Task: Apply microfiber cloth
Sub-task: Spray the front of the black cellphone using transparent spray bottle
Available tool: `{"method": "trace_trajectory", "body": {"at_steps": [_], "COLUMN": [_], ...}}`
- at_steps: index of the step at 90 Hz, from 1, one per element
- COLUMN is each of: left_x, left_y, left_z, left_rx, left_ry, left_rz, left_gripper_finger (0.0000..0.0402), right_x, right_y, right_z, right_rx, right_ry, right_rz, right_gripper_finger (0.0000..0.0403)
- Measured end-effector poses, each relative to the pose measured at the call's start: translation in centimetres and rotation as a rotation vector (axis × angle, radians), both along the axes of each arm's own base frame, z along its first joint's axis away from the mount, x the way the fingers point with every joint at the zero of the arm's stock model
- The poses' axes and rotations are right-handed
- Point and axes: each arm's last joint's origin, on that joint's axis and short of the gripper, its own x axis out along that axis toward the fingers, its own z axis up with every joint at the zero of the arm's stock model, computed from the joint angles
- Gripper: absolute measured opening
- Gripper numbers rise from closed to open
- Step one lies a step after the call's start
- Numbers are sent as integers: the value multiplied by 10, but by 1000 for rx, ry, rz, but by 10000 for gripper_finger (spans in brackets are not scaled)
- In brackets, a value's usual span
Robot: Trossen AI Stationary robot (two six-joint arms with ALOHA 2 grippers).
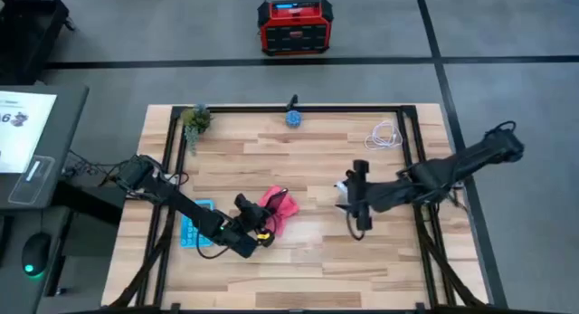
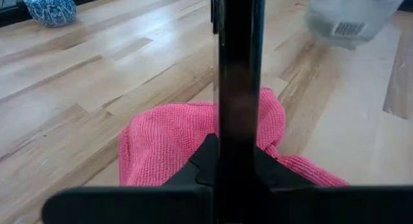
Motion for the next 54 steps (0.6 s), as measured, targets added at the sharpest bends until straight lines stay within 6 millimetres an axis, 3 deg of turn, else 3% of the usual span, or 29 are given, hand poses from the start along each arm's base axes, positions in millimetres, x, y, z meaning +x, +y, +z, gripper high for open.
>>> {"method": "trace_trajectory", "body": {"at_steps": [28, 54], "left_x": [0, 0], "left_y": [0, 0], "left_z": [0, 0], "left_rx": [-1, -8], "left_ry": [0, -3], "left_rz": [-1, 1], "left_gripper_finger": [9, 9], "right_x": [-5, -26], "right_y": [-7, -20], "right_z": [-24, 6], "right_rx": [-28, -54], "right_ry": [68, 0], "right_rz": [-39, -179], "right_gripper_finger": [235, 235]}}
